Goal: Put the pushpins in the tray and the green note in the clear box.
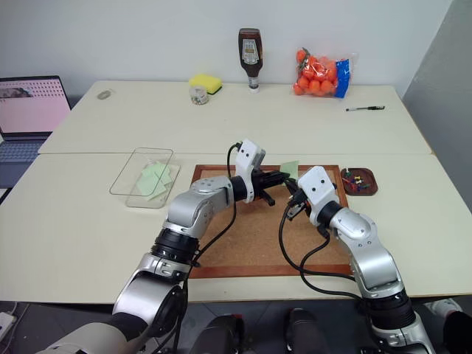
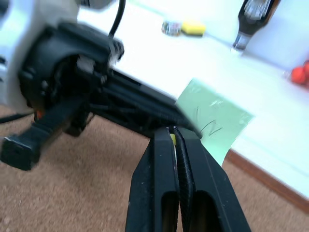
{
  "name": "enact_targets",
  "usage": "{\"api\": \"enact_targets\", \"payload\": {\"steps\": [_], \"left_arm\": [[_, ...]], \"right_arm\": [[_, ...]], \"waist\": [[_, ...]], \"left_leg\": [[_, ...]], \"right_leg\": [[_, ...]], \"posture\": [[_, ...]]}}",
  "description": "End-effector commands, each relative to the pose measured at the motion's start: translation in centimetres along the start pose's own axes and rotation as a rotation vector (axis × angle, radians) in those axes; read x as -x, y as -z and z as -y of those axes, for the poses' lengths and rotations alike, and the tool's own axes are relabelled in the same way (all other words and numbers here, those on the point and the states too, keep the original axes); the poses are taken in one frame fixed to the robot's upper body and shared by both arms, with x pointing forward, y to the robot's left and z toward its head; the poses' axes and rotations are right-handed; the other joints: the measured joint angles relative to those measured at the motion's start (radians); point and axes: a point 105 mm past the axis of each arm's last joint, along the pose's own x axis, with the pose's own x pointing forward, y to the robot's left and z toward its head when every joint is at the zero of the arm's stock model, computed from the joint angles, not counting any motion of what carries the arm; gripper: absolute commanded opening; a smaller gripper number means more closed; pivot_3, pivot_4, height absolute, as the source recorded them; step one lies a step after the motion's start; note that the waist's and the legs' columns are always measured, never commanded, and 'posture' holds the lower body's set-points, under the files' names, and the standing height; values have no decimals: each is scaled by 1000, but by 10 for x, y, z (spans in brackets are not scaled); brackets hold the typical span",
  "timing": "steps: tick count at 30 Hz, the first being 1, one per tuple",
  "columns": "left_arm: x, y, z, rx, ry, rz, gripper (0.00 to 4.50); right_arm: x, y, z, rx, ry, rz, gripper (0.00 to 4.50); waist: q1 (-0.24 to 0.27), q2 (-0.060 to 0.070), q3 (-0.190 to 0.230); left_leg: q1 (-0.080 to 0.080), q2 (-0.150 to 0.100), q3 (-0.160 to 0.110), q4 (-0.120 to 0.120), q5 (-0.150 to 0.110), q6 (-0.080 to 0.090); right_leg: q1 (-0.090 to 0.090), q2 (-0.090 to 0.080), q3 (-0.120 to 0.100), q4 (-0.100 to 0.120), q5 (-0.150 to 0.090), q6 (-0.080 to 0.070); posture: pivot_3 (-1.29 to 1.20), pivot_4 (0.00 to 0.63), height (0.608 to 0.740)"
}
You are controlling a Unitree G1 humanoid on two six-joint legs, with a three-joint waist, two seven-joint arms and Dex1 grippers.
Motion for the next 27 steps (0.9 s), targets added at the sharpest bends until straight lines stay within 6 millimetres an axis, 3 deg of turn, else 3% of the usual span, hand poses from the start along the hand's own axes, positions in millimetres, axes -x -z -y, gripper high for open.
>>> {"api": "enact_targets", "payload": {"steps": [1,8,12,17,20,27], "left_arm": [[0,-13,-6,-26,-41,35,20],[3,-9,-15,-43,-90,34,20],[4,-11,-16,-53,-102,46,20],[11,-24,-14,-70,-94,103,20],[17,-28,-14,-104,-104,114,20],[26,-34,-13,-147,-111,130,20]], "right_arm": [[6,-24,7,65,62,113,0],[14,-25,16,83,137,137,0],[22,-21,34,52,247,113,0],[38,7,67,53,387,-29,0],[47,36,94,13,486,-159,0],[43,76,135,-109,594,-282,0]], "waist": [[0,0,0],[1,0,0],[1,0,0],[2,0,0],[1,0,0],[-2,0,0]], "left_leg": [[0,0,0,0,0,0],[0,0,0,0,0,0],[0,0,0,0,0,0],[0,0,0,0,0,0],[1,0,1,0,0,0],[3,0,5,0,0,0]], "right_leg": [[0,0,0,0,0,0],[0,0,0,0,0,0],[0,-1,0,0,0,0],[0,-1,1,1,0,0],[0,-1,1,1,0,0],[0,-1,4,3,1,-1]], "posture": [[0,150,740],[0,150,740],[0,150,740],[0,150,740],[0,150,740],[0,150,740]]}}
